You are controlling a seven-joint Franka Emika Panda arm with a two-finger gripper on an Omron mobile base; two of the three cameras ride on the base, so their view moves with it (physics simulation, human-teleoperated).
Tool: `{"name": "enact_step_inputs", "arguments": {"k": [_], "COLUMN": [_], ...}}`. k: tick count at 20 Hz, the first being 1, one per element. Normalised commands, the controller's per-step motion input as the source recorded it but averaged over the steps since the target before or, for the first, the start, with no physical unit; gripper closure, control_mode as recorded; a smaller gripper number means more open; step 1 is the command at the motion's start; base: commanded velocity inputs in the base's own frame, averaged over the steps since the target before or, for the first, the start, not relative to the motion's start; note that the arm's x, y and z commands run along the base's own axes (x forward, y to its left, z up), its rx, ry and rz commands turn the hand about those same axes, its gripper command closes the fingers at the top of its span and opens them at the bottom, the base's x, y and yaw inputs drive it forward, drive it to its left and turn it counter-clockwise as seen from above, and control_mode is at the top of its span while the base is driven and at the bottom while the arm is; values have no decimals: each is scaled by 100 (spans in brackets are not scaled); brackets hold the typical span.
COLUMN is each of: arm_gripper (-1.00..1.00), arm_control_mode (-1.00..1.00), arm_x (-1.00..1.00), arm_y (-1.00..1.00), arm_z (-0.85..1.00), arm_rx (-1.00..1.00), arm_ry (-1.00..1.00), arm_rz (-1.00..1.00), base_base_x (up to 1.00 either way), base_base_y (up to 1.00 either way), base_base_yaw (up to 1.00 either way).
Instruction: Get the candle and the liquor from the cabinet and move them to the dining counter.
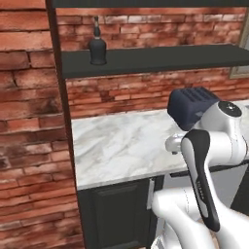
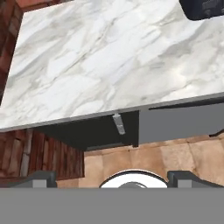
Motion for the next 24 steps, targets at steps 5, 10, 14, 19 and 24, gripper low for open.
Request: {"name": "enact_step_inputs", "arguments": {"k": [5, 10, 14, 19, 24], "arm_gripper": [-100, -100, -100, -100, -100], "arm_control_mode": [100, 100, 100, 100, 100], "arm_x": [0, 0, 0, 0, 0], "arm_y": [0, 0, 0, 0, 0], "arm_z": [0, 0, 0, 0, 0], "arm_rx": [0, 0, 0, 0, 0], "arm_ry": [0, 0, 0, 0, 0], "arm_rz": [0, 0, 0, 0, 0], "base_base_x": [53, 58, 29, 3, 0], "base_base_y": [-5, -15, -12, -1, 0], "base_base_yaw": [28, 28, 9, 0, 0]}}
